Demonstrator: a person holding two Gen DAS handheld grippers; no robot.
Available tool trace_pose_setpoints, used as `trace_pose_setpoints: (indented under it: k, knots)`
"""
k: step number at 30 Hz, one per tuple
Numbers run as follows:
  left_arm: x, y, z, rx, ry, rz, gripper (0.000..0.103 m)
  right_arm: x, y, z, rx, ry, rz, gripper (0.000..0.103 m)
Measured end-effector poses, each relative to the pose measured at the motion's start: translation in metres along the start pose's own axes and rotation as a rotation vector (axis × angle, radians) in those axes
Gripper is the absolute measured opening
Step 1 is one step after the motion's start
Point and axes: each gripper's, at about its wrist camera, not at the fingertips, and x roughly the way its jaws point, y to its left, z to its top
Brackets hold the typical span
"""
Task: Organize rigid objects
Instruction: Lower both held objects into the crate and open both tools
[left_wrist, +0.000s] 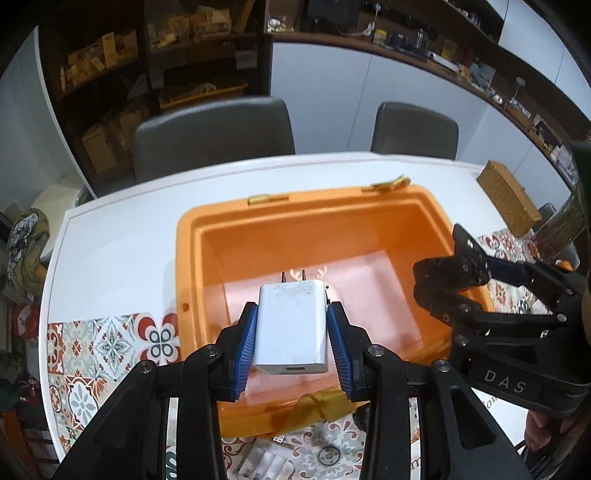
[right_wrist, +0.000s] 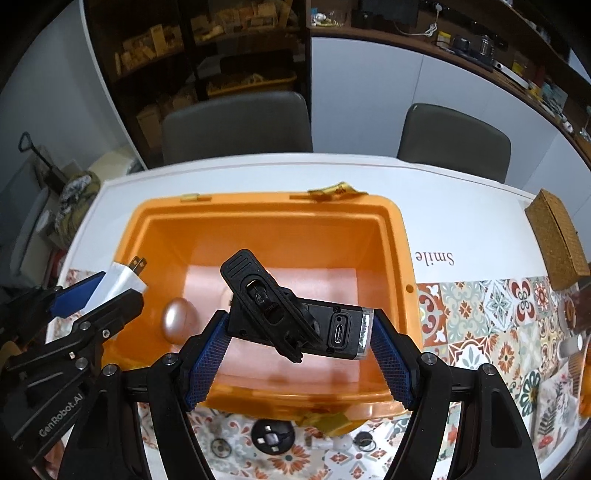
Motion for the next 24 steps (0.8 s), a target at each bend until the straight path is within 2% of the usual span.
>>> trace_pose_setpoints:
  k: [7, 14, 18, 20, 24]
  knots:
    - [0.018, 0.001, -0.005, -0.012, 0.054, -0.002, 0.038, 0.009, -0.001, -0.002, -0.007, 0.025, -0.013, 0.075]
    - [0.019, 0.001, -0.007, -0.01, 0.061, 0.003, 0.041, 0.014, -0.002, -0.002, -0.001, 0.039, -0.013, 0.075]
    - [0.012, 0.005, -0.007, -0.025, 0.043, 0.036, 0.063, 0.016, -0.004, -0.001, 0.003, 0.041, -0.009, 0.075]
    - [0.009, 0.007, -0.008, -0.028, 0.039, 0.063, 0.065, 0.017, -0.005, -0.002, 0.005, 0.041, -0.008, 0.075]
    - [0.002, 0.014, -0.01, -0.039, 0.023, 0.139, 0.078, 0.02, -0.004, -0.002, 0.001, 0.047, -0.002, 0.075]
